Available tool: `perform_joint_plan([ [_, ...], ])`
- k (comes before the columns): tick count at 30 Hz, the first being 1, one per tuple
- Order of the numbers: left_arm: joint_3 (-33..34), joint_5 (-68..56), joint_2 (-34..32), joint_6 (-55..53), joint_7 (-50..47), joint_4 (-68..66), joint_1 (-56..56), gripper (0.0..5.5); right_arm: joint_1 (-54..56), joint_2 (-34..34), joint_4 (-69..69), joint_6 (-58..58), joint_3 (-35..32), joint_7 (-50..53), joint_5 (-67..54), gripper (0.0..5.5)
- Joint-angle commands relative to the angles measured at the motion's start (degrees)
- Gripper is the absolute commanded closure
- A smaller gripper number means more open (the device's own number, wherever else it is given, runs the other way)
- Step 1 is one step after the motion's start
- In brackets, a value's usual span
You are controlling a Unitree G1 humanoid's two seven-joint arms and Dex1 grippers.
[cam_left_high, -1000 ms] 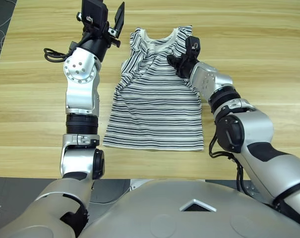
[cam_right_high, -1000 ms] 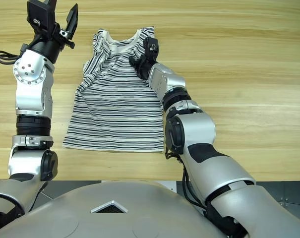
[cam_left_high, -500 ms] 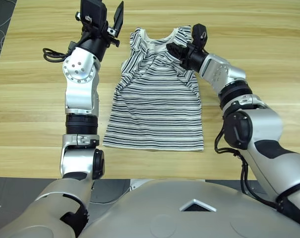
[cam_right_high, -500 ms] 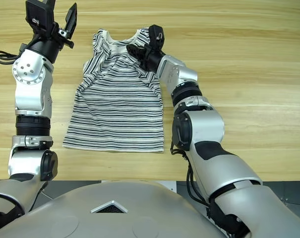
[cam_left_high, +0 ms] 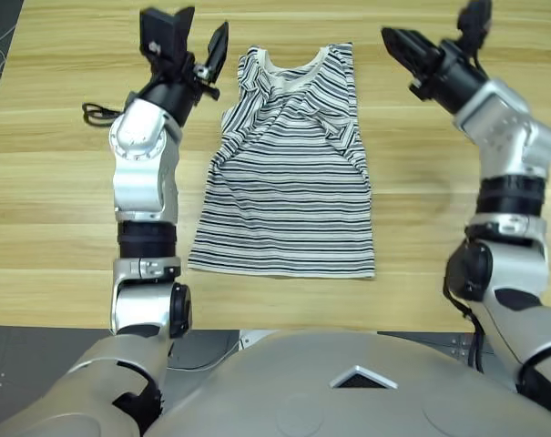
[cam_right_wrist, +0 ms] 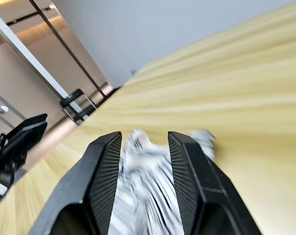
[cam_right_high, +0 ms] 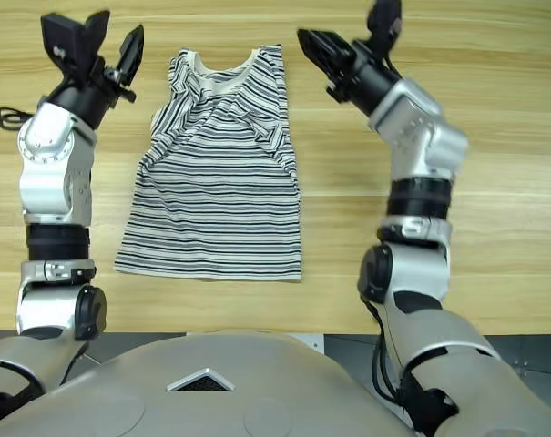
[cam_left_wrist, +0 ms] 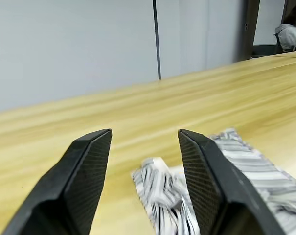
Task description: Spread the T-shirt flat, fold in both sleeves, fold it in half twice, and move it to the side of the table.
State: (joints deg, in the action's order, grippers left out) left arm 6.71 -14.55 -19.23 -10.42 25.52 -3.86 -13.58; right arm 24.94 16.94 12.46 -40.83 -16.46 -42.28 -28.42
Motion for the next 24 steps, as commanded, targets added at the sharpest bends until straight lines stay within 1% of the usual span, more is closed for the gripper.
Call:
perform_joint_plan([
  [1,8.68,-14.79,-6.69,-18.28,6.78,17.5,20.21,2.95,-22.41,8.22,-23.77,-14.46,-5.01,-0.13,-7.14,3.76],
  [4,11.57,-18.88,-8.5,-24.61,7.09,22.23,27.0,2.95,-29.63,10.34,-28.1,-18.33,-5.33,-0.96,-9.67,3.76],
  [7,13.19,-21.11,-9.92,-30.18,6.99,25.46,34.62,2.51,-35.62,13.75,-29.7,-21.73,-5.11,-2.46,-11.92,3.72],
  [10,13.8,-22.44,-11.09,-33.37,7.81,27.44,39.71,2.02,-38.21,16.08,-28.06,-24.09,-3.13,-3.41,-12.36,3.72],
  [12,13.31,-23.4,-11.76,-35.38,8.8,27.5,41.6,1.78,-39.36,16.71,-27.64,-25.37,-1.25,-3.27,-12.32,3.51],
  [14,13.11,-23.55,-12.27,-36.69,8.74,27.06,42.06,1.48,-40.08,15.81,-28.86,-26.78,0.43,-1.79,-12.74,3.3],
  [19,10.85,-19.38,-12.66,-38.43,6.22,23.92,44.32,1.48,-42.92,12.48,-31.22,-30.85,2.73,4.83,-12.79,3.3],
  [24,9.0,-18.67,-13.89,-39.23,6.37,25.8,48.12,1.48,-46.0,9.96,-37.08,-35.49,4.67,7.71,-16.85,3.3],
])
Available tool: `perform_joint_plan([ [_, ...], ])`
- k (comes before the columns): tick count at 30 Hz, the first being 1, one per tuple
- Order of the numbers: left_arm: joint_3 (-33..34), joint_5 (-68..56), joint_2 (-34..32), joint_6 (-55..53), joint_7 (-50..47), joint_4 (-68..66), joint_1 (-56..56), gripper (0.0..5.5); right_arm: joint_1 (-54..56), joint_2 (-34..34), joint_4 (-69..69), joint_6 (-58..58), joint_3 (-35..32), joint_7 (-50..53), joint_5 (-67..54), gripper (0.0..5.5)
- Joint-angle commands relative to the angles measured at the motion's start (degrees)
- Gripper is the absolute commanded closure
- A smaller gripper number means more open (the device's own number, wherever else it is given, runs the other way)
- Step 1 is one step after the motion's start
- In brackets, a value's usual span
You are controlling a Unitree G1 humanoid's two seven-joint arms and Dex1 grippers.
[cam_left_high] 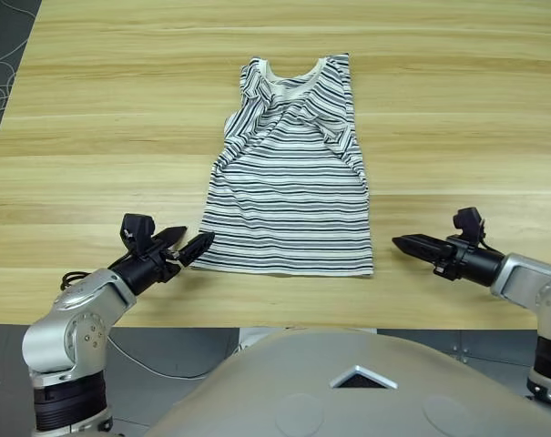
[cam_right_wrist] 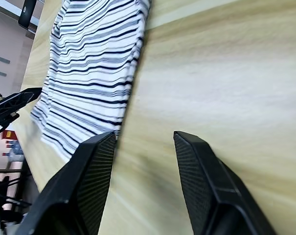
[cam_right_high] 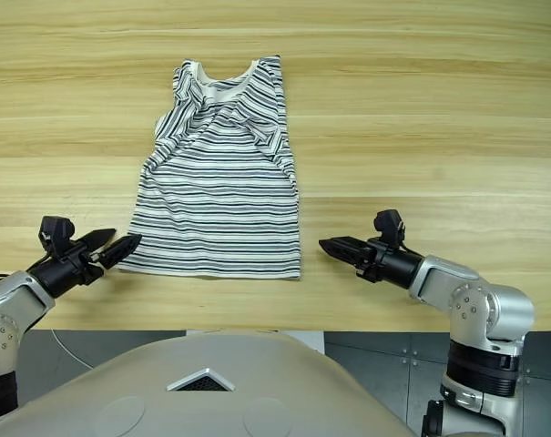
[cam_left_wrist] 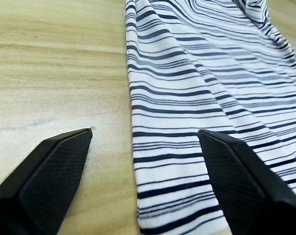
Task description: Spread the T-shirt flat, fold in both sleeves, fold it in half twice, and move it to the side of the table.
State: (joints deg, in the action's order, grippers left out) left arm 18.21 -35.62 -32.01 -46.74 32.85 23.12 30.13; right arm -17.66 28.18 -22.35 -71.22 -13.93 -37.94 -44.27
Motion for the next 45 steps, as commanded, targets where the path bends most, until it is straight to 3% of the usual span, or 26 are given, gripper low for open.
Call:
perform_joint_plan([
  [1,-2.74,2.41,-1.25,-3.04,-0.79,-0.92,4.68,1.48,-4.12,-1.9,-3.86,-6.24,2.35,3.79,-2.26,3.3],
  [9,-6.41,2.45,-1.57,-3.58,-0.57,1.64,7.17,1.48,-5.45,-6.01,-5.29,-7.07,5.3,12.31,-1.21,3.3],
  [33,-5.04,-1.54,-1.7,-3.81,-1.47,2.68,13.89,5.2,-5.08,-9.51,-4.4,-4.01,8.16,16.71,-1.91,3.3],
  [40,-6.1,-1.47,-0.81,-2.99,-1.9,1.85,12.03,5.4,-4.68,-9.75,-3.32,-2.68,9.19,17.73,-1.83,4.59],
  [45,-6.83,-1.5,-0.3,-2.87,-2.15,1.9,11.34,5.4,-4.66,-9.59,-2.66,-1.89,9.42,18.24,-1.82,5.18],
])
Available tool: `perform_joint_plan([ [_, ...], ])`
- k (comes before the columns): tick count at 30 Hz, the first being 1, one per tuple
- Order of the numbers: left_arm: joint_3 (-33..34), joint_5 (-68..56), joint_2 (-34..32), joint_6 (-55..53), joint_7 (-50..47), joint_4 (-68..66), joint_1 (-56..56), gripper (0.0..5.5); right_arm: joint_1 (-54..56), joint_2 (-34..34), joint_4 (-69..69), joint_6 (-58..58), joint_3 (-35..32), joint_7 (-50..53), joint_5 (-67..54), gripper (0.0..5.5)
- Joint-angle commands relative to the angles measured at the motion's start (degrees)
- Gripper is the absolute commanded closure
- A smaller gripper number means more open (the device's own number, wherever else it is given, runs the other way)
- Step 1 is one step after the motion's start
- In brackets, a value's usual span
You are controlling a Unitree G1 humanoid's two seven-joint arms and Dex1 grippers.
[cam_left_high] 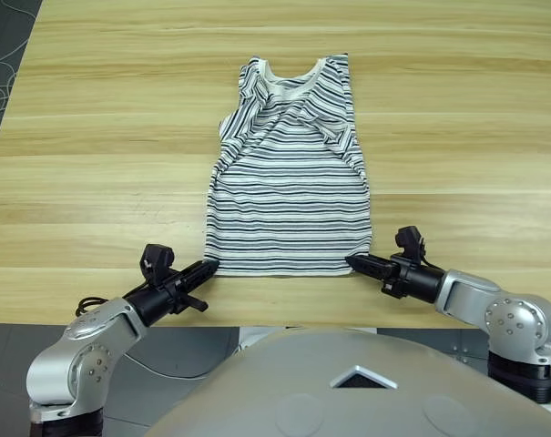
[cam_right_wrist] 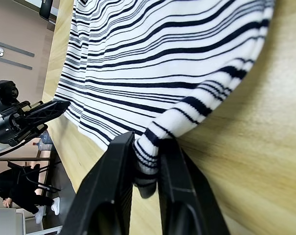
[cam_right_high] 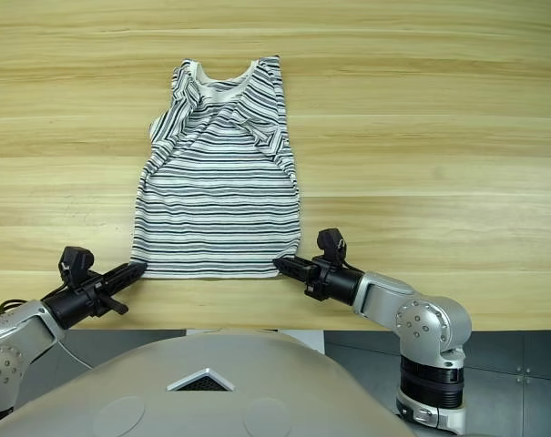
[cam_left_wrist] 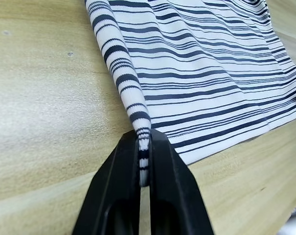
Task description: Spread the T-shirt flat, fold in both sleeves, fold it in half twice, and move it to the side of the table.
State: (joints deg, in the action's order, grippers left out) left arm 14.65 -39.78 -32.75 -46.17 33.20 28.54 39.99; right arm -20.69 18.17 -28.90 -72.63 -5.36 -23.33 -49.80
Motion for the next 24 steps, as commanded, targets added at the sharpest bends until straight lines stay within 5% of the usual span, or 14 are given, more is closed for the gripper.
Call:
perform_joint_plan([
  [1,-3.39,2.71,0.45,-3.37,-2.47,-3.58,1.46,5.4,-1.65,0.49,3.91,-0.42,0.87,3.63,3.7,5.25],
  [9,-6.52,4.0,-3.17,-2.67,-0.18,-2.63,-3.22,5.4,2.0,6.54,5.06,2.11,2.71,-1.04,4.3,5.4],
  [16,-14.95,10.21,-14.9,7.33,14.69,-1.04,-4.23,5.4,3.16,24.56,12.28,19.8,12.26,-23.41,13.64,5.4],
  [24,-14.78,11.08,-16.64,11.46,19.09,-1.72,-2.39,5.4,-2.11,31.63,14.11,32.18,14.77,-40.29,15.94,5.4],
])
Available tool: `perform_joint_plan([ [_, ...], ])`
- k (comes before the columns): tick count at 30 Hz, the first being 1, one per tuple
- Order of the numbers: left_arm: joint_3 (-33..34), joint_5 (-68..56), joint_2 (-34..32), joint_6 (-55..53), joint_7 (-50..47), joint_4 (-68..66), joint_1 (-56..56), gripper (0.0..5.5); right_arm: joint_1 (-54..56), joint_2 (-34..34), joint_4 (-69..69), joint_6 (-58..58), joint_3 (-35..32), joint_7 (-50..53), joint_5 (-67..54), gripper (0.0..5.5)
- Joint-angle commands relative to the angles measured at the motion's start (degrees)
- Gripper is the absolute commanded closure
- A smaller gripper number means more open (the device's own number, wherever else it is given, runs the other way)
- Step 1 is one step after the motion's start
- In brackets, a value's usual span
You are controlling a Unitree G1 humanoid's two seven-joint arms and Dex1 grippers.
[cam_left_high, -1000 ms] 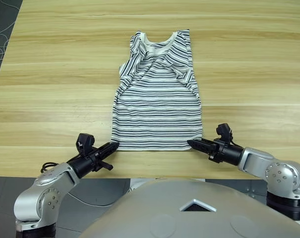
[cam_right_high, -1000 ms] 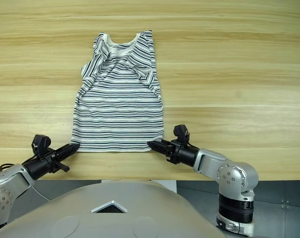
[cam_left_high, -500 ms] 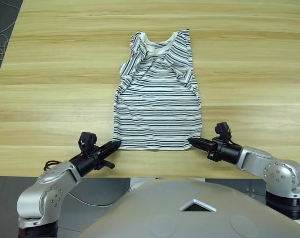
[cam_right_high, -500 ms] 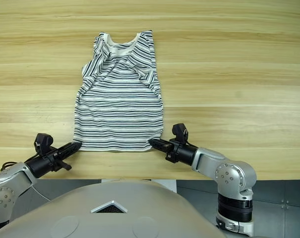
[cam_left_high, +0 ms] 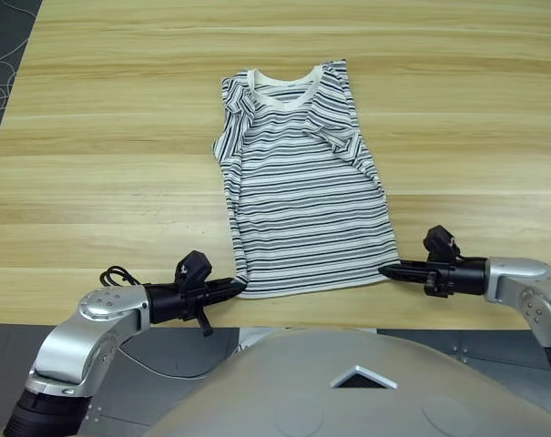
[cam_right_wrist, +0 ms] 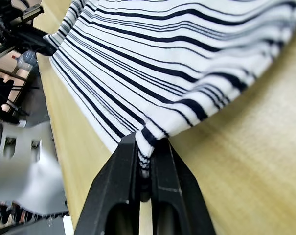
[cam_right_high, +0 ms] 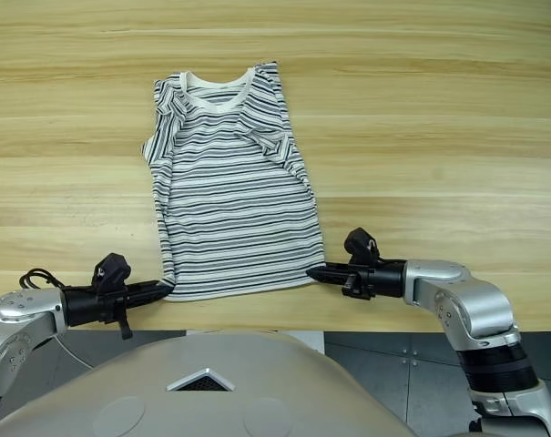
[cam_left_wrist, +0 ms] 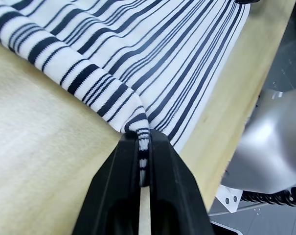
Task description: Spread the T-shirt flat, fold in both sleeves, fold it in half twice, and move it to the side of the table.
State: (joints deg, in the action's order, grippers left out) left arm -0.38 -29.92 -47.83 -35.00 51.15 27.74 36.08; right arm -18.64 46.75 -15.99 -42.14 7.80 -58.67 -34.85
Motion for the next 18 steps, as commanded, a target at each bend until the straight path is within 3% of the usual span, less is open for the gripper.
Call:
perform_joint_plan([
  [1,0.57,1.07,-1.65,0.65,1.62,-0.95,1.95,5.4,-4.84,3.58,1.2,2.49,1.48,-6.7,0.63,5.4],
  [5,1.32,0.83,-1.5,1.13,2.36,-1.2,2.63,5.4,-5.68,3.64,1.01,3.36,-0.13,-11.09,-1.78,5.4],
  [9,3.7,-3.5,-1.35,0.03,4.41,1.71,3.45,5.4,-2.5,0.24,1.86,1.1,-3.44,-8.91,-5.89,5.4],
  [18,13.44,-15.59,9.74,-12.78,-11.47,-6.82,-18.67,5.4,13.22,-14.02,13.56,-6.71,-13.88,8.67,-12.31,5.4],
])
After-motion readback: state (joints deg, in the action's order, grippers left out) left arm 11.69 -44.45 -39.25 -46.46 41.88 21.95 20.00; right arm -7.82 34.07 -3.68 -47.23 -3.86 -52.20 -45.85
